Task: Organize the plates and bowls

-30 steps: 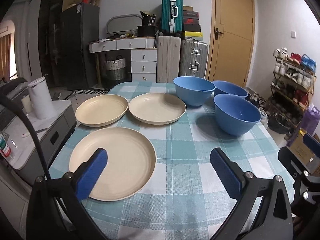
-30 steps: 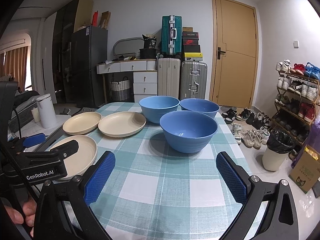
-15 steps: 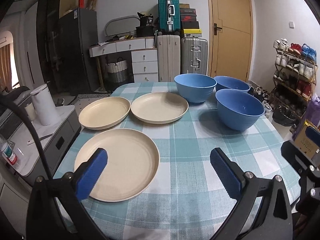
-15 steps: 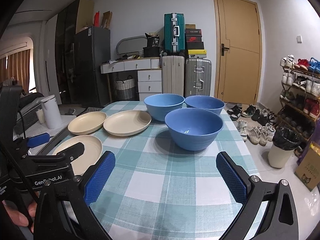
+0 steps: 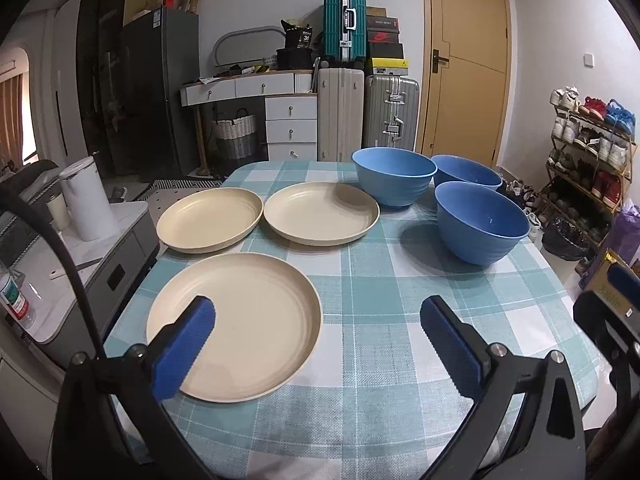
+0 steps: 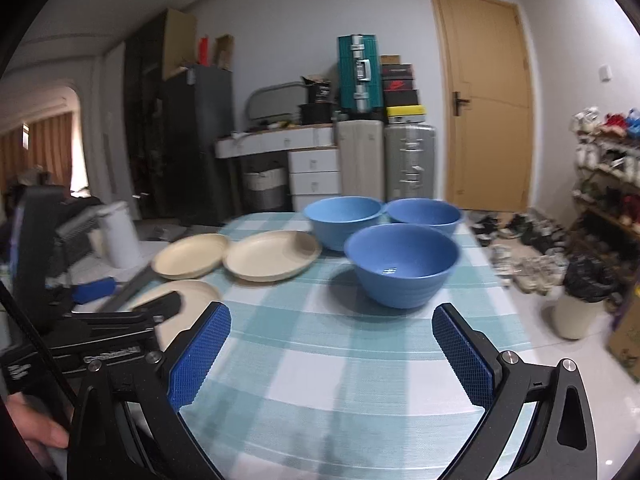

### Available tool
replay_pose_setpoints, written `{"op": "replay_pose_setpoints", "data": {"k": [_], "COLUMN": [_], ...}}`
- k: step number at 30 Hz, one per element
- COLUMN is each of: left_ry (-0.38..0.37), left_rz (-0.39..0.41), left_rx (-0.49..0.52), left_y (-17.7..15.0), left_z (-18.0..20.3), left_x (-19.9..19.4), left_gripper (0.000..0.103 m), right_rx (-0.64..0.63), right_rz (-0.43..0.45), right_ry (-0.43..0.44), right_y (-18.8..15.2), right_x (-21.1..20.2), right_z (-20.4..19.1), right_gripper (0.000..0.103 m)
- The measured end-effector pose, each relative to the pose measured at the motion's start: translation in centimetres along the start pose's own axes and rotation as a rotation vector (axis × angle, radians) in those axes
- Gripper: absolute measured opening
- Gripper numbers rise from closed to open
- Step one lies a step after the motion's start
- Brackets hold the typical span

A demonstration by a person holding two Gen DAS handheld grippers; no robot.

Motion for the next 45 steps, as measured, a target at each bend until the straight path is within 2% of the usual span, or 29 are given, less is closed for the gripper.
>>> {"op": "replay_pose_setpoints", "data": {"k": [5,12,14,17,21,27,29,34,37,39,40,43,45], "left_ry": [0.008,0.01,0.014,0.019,0.027,0.007,-0.009,0.036,0.044,0.086,0.12,0.159,0.135], "left_rz": [-0.005,-0.011,-0.011,-0.002,0.002,0.004,0.01,-0.047,-0.063,-0.071,-0.076,-0.103,-0.148], "left_rx": [-0.001,0.011,0.014,0.016,0.032,0.039,0.024,-0.02,-0.076,-0.076,-0.076,-0.111,-0.128], "left_y": [-0.1,-0.1,-0.1,0.1,0.3,2.1,2.9,5.6,7.4,8.6,9.2,10.6,10.9], "left_z": [-0.2,0.0,0.0,-0.1,0.0,-0.8,-1.5,-5.5,-9.4,-12.0,-13.7,-18.0,-20.0], "left_x": [0.1,0.2,0.3,0.1,0.0,-0.8,-1.3,-1.1,-0.6,-0.1,0.2,1.9,3.7], "left_gripper": [0.103,0.103,0.103,0.103,0.103,0.103,0.103,0.103,0.103,0.103,0.103,0.103,0.103], "right_rx": [-0.021,-0.001,0.014,0.069,0.11,0.046,0.058,0.047,-0.027,-0.057,-0.075,-0.151,-0.203], "right_rz": [-0.047,-0.007,-0.006,-0.021,-0.018,-0.04,-0.056,-0.073,-0.04,-0.015,-0.005,-0.01,-0.036], "right_ry": [-0.06,-0.081,-0.057,0.026,0.023,0.02,0.048,0.11,0.139,0.162,0.178,0.203,0.211], "right_y": [-0.6,-0.1,-0.1,-0.1,-0.1,0.1,0.4,3.7,8.0,10.7,11.9,15.1,16.5], "right_x": [1.0,1.0,1.1,1.4,1.4,1.6,1.8,2.7,3.8,4.7,5.2,8.0,10.6], "right_z": [0.4,1.1,1.2,1.3,1.8,0.5,-0.3,-3.9,-7.6,-9.8,-11.0,-14.6,-17.2], "right_gripper": [0.102,0.102,0.102,0.102,0.102,0.102,0.102,0.102,0.102,0.102,0.102,0.102,0.102]}}
Point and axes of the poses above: each gripper's, at about its wrist camera, not at the fingertips, and x roughly the way its jaws point, z to its right, y to its top, the point moved 8 cm from there along x, roughly the way its jaws point, and after that the axes turned 6 degrees about -y, right-handed, at the moved point
